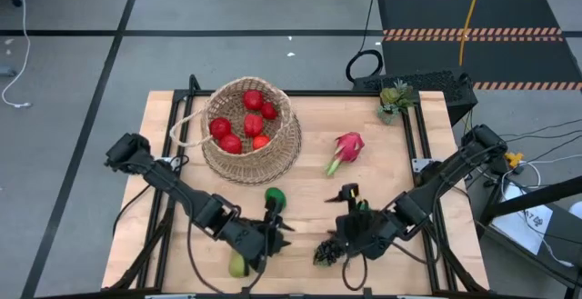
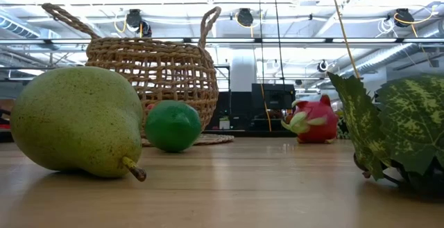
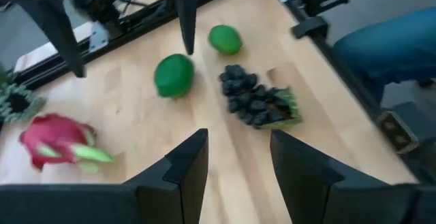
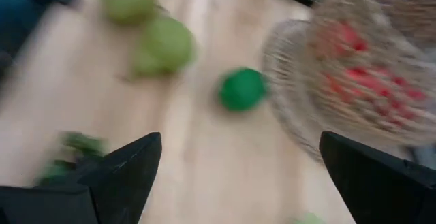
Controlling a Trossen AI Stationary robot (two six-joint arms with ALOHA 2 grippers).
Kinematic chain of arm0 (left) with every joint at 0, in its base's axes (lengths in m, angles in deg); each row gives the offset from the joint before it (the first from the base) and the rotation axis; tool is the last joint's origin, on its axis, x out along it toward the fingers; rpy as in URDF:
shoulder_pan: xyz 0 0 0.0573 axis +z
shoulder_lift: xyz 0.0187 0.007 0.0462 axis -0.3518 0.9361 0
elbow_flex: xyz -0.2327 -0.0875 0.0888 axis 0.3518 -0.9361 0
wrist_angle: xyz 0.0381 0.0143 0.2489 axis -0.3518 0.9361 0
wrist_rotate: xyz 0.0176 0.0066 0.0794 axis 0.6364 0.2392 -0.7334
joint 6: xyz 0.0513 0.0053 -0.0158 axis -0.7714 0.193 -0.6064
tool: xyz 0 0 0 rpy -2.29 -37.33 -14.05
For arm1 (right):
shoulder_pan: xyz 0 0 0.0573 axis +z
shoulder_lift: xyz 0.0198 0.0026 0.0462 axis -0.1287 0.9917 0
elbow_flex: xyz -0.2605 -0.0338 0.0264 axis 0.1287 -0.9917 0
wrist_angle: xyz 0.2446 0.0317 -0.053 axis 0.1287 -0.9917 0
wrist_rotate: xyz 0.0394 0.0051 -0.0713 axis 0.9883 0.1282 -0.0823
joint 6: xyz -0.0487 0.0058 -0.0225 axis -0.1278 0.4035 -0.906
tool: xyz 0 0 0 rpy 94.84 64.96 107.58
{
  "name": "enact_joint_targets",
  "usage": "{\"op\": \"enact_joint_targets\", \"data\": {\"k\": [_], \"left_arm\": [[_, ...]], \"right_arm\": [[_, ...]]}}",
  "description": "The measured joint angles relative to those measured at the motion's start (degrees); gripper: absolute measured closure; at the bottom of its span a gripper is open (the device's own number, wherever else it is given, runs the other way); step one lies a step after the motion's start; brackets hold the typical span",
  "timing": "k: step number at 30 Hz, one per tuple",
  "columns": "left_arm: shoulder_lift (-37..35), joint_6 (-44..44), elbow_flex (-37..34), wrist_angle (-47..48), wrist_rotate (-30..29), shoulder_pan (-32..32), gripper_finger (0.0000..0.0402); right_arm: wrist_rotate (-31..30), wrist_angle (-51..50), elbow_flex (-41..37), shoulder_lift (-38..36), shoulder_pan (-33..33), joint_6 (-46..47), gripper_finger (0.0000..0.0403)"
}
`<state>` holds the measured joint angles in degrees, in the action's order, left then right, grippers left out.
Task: Build produce basket
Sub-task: Put the dragon fruit into the basket
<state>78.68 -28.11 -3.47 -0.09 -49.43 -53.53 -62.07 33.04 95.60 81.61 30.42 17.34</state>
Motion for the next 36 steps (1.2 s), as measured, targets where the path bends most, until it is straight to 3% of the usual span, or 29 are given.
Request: {"op": "enact_joint_targets", "data": {"k": [3, 7, 16, 26, 36], "left_arm": [[0.00, 0.11, 0.00, 0.29, -0.19, 0.90, 0.0240], [0.00, -0.28, 0.00, 0.27, -0.06, 1.58, 0.0240], [-0.01, -5.76, 0.00, 1.00, -0.06, 2.15, 0.0240], [-0.02, -13.98, 0.00, 1.16, 0.00, 3.65, 0.0240], [-0.02, -13.05, 0.00, 1.95, -0.03, 6.50, 0.0240]], "right_arm": [[-3.73, -2.19, -1.03, -0.07, -2.04, -1.78, 0.0013], [-3.05, -0.35, -5.71, 0.02, -5.82, -6.31, 0.0032], [-5.76, 11.65, -21.88, 0.02, -18.78, -15.19, 0.0104], [12.17, 16.93, -29.38, 0.02, -29.47, -16.85, 0.0166], [11.84, 17.36, -29.49, 0.02, -31.32, -19.39, 0.0204]]}}
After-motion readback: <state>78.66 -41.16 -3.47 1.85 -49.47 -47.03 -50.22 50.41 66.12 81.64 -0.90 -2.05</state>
